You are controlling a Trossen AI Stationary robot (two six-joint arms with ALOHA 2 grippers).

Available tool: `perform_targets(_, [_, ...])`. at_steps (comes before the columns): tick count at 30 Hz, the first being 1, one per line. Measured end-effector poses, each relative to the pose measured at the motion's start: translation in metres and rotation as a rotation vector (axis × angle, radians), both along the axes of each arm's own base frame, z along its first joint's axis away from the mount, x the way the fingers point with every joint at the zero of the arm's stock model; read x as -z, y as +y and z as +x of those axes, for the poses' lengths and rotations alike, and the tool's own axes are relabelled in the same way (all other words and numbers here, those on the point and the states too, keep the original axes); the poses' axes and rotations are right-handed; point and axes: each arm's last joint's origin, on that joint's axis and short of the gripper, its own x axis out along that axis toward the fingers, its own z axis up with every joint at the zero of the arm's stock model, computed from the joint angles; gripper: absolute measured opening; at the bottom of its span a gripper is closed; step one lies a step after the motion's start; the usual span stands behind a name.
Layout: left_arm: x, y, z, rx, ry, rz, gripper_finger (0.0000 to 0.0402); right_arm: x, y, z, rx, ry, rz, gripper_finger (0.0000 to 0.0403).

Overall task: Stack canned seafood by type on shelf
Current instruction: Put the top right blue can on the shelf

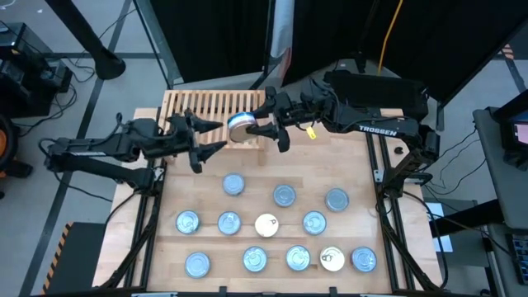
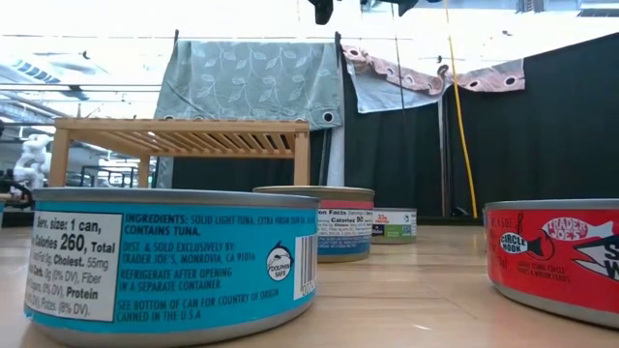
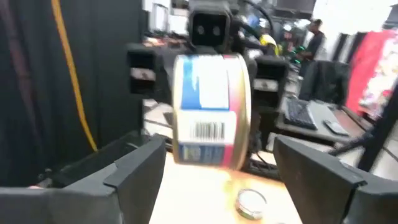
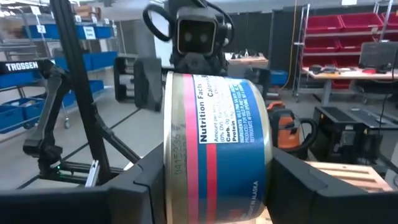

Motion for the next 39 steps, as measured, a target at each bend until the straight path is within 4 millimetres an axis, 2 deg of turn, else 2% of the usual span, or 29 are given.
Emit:
perform_targets(7, [0.008,0.001,0.018,-0.009,0.038,0.058,0.0366,0.006,-0.002,0.005,0.003,0.003,-0.018,0.0187])
perform_targets(13, [0.011,0.004,0.028,-0.084,0.055,0.123,0.0371,0.015,-0.004,0.013,-0.001,0.014,-0.017,0.0187])
perform_targets(18, [0.011,0.006,0.027,-0.102,0.066,0.145,0.033,0.018,-0.005,0.015,0.003,0.021,-0.025,0.0187])
perform_targets(27, [0.01,0.006,0.021,-0.091,0.068,0.13,0.0204,0.017,-0.005,0.015,0.005,0.004,-0.051,0.0187])
perform_targets(34, [0.008,0.006,0.014,-0.072,0.075,0.132,0.0201,0.018,-0.004,0.015,0.028,0.015,-0.04,0.0193])
perform_targets(36, [0.007,0.007,0.007,-0.073,0.09,0.136,0.0201,0.018,-0.004,0.015,0.033,0.027,-0.032,0.0206])
perform_targets(39, [-0.006,0.011,-0.011,-0.088,0.091,0.134,0.0201,0.014,-0.005,0.01,0.052,0.035,-0.03,0.0237])
